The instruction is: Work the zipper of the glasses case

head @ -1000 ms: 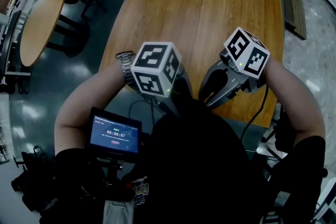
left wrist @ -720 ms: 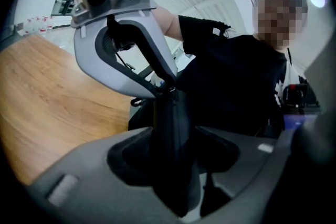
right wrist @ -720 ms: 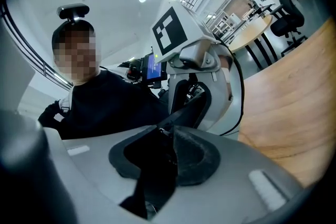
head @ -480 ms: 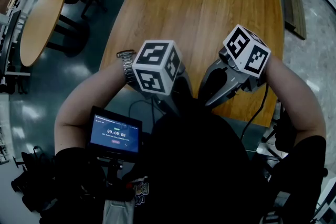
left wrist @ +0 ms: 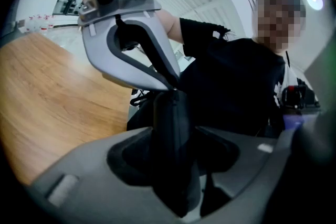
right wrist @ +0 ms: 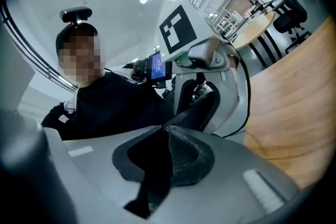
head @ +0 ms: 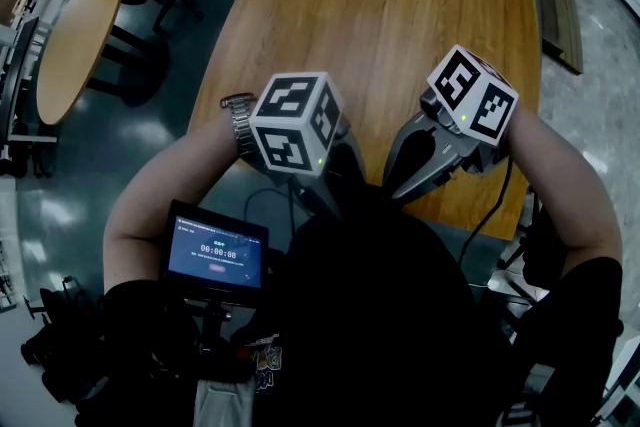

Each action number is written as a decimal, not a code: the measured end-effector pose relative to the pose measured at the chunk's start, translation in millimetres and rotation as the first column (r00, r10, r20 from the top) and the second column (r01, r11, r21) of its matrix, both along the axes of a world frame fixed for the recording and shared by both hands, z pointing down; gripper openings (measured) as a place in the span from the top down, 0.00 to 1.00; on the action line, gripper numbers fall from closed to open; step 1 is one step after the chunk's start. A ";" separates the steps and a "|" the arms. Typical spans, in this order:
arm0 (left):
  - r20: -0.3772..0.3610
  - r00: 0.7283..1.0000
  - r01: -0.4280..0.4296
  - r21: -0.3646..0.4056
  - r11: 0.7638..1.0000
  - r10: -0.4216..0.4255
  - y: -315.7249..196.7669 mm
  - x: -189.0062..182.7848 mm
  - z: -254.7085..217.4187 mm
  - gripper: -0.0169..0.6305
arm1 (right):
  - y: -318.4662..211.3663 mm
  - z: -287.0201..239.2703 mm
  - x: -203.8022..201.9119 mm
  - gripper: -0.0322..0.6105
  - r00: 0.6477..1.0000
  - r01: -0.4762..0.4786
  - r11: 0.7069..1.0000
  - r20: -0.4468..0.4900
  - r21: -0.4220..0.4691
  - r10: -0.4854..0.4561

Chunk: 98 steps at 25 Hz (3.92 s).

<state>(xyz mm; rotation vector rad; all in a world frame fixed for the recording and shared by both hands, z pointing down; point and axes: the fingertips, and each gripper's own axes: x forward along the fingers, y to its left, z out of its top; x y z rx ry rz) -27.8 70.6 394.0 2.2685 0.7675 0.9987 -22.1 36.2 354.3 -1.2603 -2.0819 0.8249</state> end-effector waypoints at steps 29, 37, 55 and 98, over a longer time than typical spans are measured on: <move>-0.343 0.795 0.323 -0.460 0.827 -0.501 -37.4 9.6 -32.6 0.59 | -47.2 -21.2 -26.3 0.94 0.916 -0.333 0.815 0.367 0.473 0.161; -0.406 0.673 0.356 -0.555 0.752 -0.618 -49.9 -3.1 -51.0 0.60 | -52.9 -37.5 -31.2 0.94 0.888 -0.386 0.676 0.452 0.628 0.087; -0.482 0.185 0.532 -0.684 0.500 -0.857 -107.8 -23.5 -61.4 0.61 | -93.6 -40.3 -12.4 0.94 0.681 -0.730 0.331 0.676 0.598 0.282; -0.464 0.313 0.038 -0.866 0.499 -0.829 -76.7 -10.3 -123.5 0.61 | -47.6 -103.9 26.5 0.95 0.661 -0.687 0.635 0.666 0.352 0.346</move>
